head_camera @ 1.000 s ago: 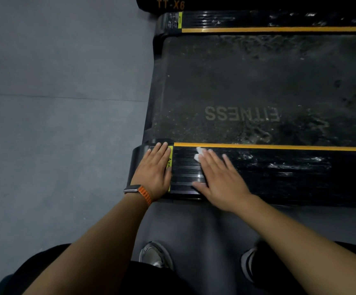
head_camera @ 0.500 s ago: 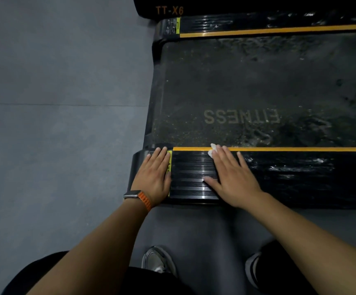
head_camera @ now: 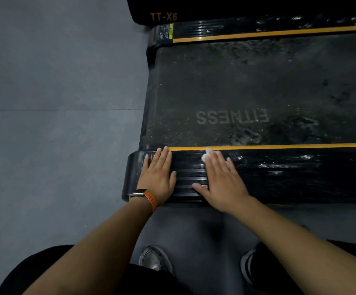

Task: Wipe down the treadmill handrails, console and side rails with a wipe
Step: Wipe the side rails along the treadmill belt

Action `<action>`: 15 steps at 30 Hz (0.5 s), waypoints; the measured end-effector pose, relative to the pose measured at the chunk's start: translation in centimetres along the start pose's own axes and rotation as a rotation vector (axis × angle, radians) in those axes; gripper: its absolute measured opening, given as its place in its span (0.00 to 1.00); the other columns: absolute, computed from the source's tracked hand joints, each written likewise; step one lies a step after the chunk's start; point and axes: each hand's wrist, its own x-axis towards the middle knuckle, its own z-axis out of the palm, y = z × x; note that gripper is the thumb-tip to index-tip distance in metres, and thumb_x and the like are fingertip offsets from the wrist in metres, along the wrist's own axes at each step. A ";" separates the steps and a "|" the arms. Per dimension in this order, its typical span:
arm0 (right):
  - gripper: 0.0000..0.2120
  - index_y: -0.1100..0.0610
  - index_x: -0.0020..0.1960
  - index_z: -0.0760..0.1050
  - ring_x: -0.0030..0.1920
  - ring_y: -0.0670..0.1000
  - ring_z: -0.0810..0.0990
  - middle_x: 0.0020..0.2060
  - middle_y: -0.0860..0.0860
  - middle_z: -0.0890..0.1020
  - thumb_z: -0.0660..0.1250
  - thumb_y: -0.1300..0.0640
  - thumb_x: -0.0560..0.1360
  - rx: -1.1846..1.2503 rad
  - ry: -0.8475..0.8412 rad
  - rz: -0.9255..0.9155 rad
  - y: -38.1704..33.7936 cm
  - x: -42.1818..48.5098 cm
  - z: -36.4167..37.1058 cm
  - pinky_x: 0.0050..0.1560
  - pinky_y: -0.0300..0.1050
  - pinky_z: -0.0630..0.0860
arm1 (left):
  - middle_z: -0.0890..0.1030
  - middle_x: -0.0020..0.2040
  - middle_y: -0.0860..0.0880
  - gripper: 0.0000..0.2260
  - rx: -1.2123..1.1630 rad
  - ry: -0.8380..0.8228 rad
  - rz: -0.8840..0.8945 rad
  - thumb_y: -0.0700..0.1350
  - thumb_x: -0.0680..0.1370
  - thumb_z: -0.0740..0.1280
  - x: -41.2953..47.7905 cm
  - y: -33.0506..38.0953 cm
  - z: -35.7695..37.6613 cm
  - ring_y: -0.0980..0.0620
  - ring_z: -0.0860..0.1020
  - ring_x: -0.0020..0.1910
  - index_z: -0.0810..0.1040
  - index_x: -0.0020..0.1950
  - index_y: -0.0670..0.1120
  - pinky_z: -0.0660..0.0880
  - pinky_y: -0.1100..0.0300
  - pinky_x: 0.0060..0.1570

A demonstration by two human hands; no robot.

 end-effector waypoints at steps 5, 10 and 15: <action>0.46 0.58 0.85 0.44 0.84 0.54 0.39 0.84 0.52 0.38 0.41 0.27 0.80 -0.065 0.014 -0.172 -1.4 0.5 0.9 0.83 0.61 0.47 | 0.53 0.84 0.47 0.33 0.032 0.010 0.067 0.59 0.82 0.44 0.3 0.1 0.0 0.49 0.49 0.83 0.56 0.84 0.45 0.44 0.49 0.81; 0.45 0.58 0.85 0.45 0.84 0.53 0.39 0.85 0.52 0.40 0.43 0.28 0.81 -0.077 0.067 -0.034 2.2 -2.7 1.3 0.83 0.62 0.48 | 0.57 0.83 0.47 0.31 -0.011 0.051 0.069 0.58 0.82 0.47 0.4 -0.2 0.1 0.49 0.51 0.83 0.59 0.83 0.45 0.46 0.50 0.81; 0.47 0.60 0.85 0.43 0.83 0.56 0.36 0.84 0.55 0.38 0.41 0.27 0.80 -0.032 0.029 -0.107 -2.5 -1.7 2.2 0.83 0.60 0.41 | 0.58 0.83 0.46 0.31 -0.023 0.057 0.080 0.57 0.82 0.48 0.3 -0.2 0.1 0.48 0.52 0.83 0.60 0.82 0.44 0.46 0.49 0.81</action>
